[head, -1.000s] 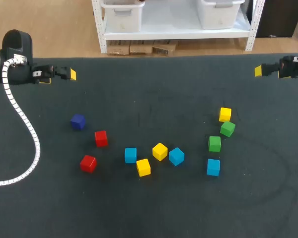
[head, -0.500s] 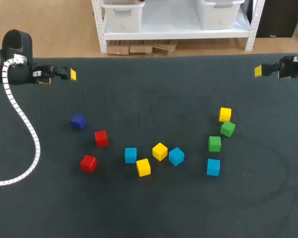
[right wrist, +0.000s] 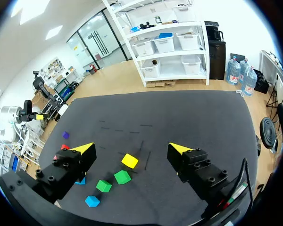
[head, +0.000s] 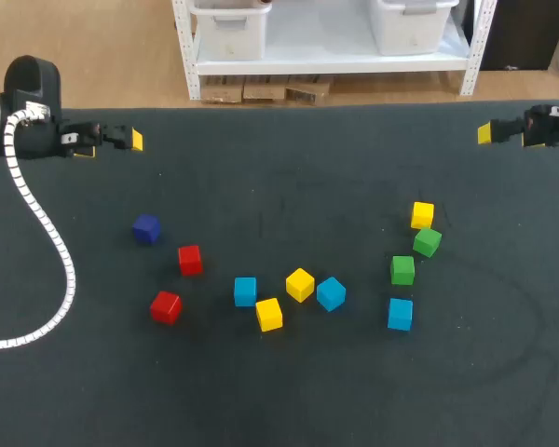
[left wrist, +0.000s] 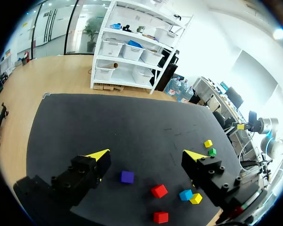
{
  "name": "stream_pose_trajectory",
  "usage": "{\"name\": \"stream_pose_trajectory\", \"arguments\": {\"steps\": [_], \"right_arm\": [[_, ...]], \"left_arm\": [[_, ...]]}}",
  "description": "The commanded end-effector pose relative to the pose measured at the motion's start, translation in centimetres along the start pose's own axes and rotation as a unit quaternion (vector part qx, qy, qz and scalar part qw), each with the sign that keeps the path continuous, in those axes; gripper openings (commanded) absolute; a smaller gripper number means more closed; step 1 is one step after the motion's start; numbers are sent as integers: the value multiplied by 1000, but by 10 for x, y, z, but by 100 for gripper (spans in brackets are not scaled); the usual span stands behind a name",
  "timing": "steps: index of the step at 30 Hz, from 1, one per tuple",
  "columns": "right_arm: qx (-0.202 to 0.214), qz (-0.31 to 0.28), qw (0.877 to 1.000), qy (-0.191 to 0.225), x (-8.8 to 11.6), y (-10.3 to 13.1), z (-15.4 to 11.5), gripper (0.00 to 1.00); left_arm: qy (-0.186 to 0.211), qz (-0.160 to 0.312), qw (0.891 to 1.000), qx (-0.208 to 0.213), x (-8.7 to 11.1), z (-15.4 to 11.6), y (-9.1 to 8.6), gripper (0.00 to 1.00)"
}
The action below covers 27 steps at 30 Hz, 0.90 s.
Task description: Place the blue cubes, place green cubes on the blue cubes, place the yellow cubes on the green cubes, then place the red cubes on the yellow cubes, and place purple cube on the red cubes.
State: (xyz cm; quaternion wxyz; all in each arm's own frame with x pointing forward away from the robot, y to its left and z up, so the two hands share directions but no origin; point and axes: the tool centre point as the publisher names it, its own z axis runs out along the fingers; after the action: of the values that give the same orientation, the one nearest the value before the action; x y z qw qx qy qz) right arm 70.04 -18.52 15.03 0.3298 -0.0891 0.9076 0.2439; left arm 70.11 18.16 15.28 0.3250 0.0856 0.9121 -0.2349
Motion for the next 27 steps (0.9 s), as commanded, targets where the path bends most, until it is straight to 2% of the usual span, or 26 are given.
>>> {"name": "stream_pose_trajectory", "arguments": {"steps": [1, 19, 22, 24, 27], "right_arm": [[0, 0, 1000, 0, 0, 0, 0, 100], [-4, -6, 1000, 0, 1, 1, 0, 100], [2, -8, 1000, 25, 5, 3, 1, 100], [-6, -29, 998, 57, 8, 10, 2, 100], [5, -71, 995, 68, 12, 22, -3, 100]], "left_arm": [[-4, 1, 1000, 6, 2, 0, 2, 100], [-4, 1, 1000, 6, 2, 0, 2, 100], [-4, 1, 1000, 6, 2, 0, 2, 100], [-4, 1, 1000, 6, 2, 0, 2, 100], [-4, 1, 1000, 6, 2, 0, 2, 100]]}}
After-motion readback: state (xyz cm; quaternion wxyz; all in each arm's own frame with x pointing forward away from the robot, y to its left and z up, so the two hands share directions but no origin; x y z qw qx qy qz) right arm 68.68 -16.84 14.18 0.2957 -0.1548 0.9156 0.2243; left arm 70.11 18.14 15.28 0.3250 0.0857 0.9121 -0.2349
